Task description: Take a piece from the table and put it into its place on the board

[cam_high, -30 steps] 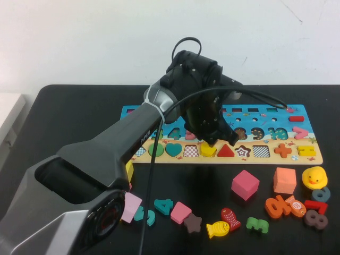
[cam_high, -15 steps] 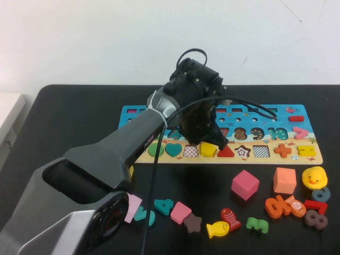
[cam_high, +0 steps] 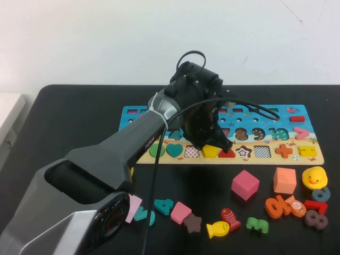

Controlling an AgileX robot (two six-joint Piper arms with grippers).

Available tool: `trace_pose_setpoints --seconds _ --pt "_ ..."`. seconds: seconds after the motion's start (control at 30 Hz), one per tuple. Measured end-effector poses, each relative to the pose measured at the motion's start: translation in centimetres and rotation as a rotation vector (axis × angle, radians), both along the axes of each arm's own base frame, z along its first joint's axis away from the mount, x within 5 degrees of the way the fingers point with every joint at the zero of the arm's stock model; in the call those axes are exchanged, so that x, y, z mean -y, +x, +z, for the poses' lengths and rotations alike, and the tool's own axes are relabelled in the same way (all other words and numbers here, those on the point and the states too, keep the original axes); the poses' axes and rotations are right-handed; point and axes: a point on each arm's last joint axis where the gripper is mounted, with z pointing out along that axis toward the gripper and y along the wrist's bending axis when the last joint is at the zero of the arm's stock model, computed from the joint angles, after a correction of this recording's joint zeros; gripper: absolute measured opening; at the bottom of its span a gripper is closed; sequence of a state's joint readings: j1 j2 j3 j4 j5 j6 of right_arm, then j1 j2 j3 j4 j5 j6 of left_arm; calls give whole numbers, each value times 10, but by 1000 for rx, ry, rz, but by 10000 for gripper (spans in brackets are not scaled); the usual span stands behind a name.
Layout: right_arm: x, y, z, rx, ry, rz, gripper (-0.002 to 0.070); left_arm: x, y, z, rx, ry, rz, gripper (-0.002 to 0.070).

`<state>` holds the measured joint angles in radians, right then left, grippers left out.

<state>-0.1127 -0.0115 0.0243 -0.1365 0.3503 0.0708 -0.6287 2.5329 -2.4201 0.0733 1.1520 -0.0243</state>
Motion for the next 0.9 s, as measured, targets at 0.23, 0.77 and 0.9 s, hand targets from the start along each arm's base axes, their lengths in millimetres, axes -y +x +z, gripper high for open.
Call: trace_pose_setpoints --seconds 0.23,0.77,0.9 --pt "0 0 0 0 0 0 19 2 -1 0 -11 -15 -22 0" --pt "0 0 0 0 0 0 18 -9 -4 50 125 36 2 0" --pt "0 0 0 0 0 0 18 -7 -14 79 190 31 -19 0"
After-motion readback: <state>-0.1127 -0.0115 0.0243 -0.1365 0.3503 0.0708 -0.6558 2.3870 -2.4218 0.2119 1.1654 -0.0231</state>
